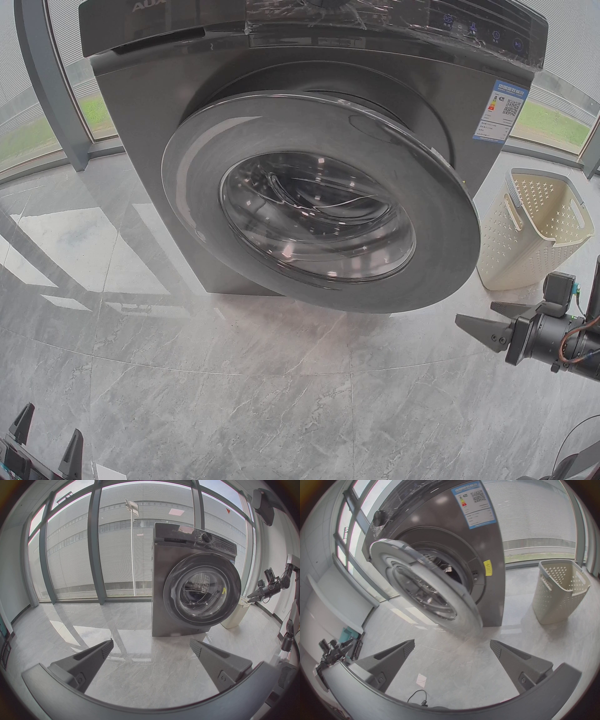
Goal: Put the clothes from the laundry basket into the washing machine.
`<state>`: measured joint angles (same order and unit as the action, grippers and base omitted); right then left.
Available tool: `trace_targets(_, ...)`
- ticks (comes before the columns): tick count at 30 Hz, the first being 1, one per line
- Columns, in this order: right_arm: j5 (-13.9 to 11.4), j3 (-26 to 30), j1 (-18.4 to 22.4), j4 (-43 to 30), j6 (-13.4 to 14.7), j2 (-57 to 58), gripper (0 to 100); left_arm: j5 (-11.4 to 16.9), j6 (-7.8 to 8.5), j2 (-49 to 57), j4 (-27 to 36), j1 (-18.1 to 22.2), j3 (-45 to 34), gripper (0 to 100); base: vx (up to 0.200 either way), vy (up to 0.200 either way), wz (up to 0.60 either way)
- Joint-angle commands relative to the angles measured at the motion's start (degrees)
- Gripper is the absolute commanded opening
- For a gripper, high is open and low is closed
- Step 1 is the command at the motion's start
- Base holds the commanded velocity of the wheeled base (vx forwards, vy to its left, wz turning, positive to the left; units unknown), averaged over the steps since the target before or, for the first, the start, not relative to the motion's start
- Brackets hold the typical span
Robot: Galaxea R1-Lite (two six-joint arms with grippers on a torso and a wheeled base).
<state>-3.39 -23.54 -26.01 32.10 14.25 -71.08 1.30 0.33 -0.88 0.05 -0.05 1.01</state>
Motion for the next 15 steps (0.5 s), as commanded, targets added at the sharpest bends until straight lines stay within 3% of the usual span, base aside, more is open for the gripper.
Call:
trace_targets(1, -0.13, 0.34, -5.19, 0.07, 0.34, 0.86, 100, 0.01, -0.07, 0.7, -0.05, -0.04, -1.01, 100, 0.2, 0.0, 0.0)
trace_targets(15, -0.48, -0.01, -7.3, 6.31, 2.89, -0.72, 100, 0.01, 0.02, 0.7, -0.05, -0.04, -1.01, 100, 0.2, 0.0, 0.0)
